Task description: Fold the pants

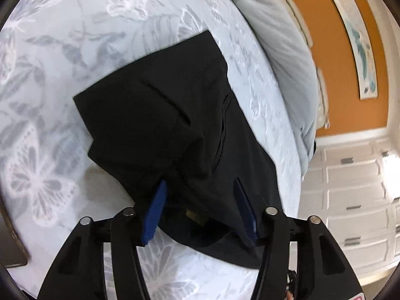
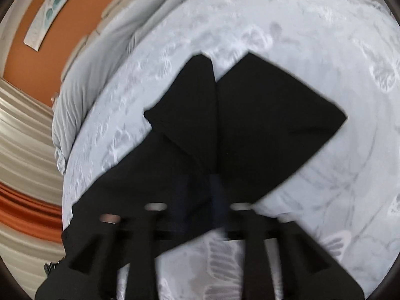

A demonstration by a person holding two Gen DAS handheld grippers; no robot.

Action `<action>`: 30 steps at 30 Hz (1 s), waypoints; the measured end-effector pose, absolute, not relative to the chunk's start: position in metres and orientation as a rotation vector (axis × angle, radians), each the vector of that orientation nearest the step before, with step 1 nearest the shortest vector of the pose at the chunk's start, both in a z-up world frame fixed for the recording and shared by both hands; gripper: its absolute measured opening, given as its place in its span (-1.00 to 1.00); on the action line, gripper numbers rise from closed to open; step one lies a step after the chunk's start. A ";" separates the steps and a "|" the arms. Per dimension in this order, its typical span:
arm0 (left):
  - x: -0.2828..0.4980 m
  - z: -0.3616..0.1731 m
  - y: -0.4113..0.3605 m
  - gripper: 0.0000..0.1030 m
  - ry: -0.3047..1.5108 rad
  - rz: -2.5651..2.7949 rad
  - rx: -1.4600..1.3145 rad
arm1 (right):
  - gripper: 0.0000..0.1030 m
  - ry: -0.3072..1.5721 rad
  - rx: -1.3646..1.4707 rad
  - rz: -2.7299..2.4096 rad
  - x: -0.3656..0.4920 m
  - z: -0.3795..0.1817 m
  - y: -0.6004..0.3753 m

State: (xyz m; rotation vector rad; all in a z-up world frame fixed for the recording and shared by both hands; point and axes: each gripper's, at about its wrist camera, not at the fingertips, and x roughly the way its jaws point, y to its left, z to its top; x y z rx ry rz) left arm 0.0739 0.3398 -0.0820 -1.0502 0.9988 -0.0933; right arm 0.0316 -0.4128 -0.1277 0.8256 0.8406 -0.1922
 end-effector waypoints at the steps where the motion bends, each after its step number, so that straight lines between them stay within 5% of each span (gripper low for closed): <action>1: 0.073 -0.084 0.342 0.04 1.002 -0.091 -1.063 | 0.36 0.816 0.817 -0.215 0.034 -0.122 -0.415; 7: 0.065 -0.101 0.346 0.14 1.036 -0.062 -1.121 | 0.28 0.868 0.655 -0.254 0.078 -0.130 -0.403; 8: 0.070 -0.103 0.345 0.14 1.034 -0.060 -1.123 | 0.07 0.890 0.582 -0.262 0.085 -0.134 -0.394; 9: 0.073 -0.101 0.344 0.10 1.023 -0.058 -1.122 | -0.74 0.910 0.508 -0.251 0.092 -0.137 -0.386; 10: 0.074 -0.100 0.344 -0.03 1.013 -0.057 -1.119 | -0.96 0.942 0.444 -0.251 0.099 -0.140 -0.380; 11: 0.076 -0.099 0.344 -0.27 0.995 -0.053 -1.116 | -0.97 0.929 0.458 -0.255 0.099 -0.138 -0.381; 12: 0.081 -0.092 0.347 -0.76 0.954 -0.052 -1.105 | -0.97 0.858 0.528 -0.227 0.095 -0.122 -0.385; 13: 0.081 -0.082 0.348 -0.82 0.893 -0.082 -1.106 | -0.97 0.772 0.594 -0.201 0.087 -0.103 -0.390; 16: 0.079 -0.060 0.350 -0.72 0.809 -0.119 -1.055 | -0.97 0.555 0.766 -0.096 0.047 -0.055 -0.409; 20: 0.079 -0.102 0.360 -0.56 0.989 -0.070 -1.177 | -0.96 0.785 0.922 -0.203 0.032 -0.124 -0.437; 23: 0.070 -0.112 0.366 0.14 1.006 -0.105 -1.281 | -0.82 0.900 1.006 -0.198 0.029 -0.155 -0.441; 25: 0.062 -0.099 0.368 0.65 0.950 -0.119 -1.281 | -0.49 0.890 0.994 -0.212 0.026 -0.147 -0.440; 26: 0.061 -0.095 0.369 0.69 0.936 -0.126 -1.280 | -0.19 0.868 0.970 -0.220 0.023 -0.139 -0.438; 27: 0.060 -0.095 0.369 0.69 0.942 -0.119 -1.275 | 0.47 0.849 0.951 -0.231 0.023 -0.135 -0.436; 28: 0.059 -0.098 0.368 0.69 0.953 -0.105 -1.277 | 0.66 0.831 0.926 -0.253 0.022 -0.130 -0.434; 30: 0.059 -0.105 0.369 0.69 0.970 -0.082 -1.300 | 0.66 0.821 0.824 -0.297 0.024 -0.119 -0.425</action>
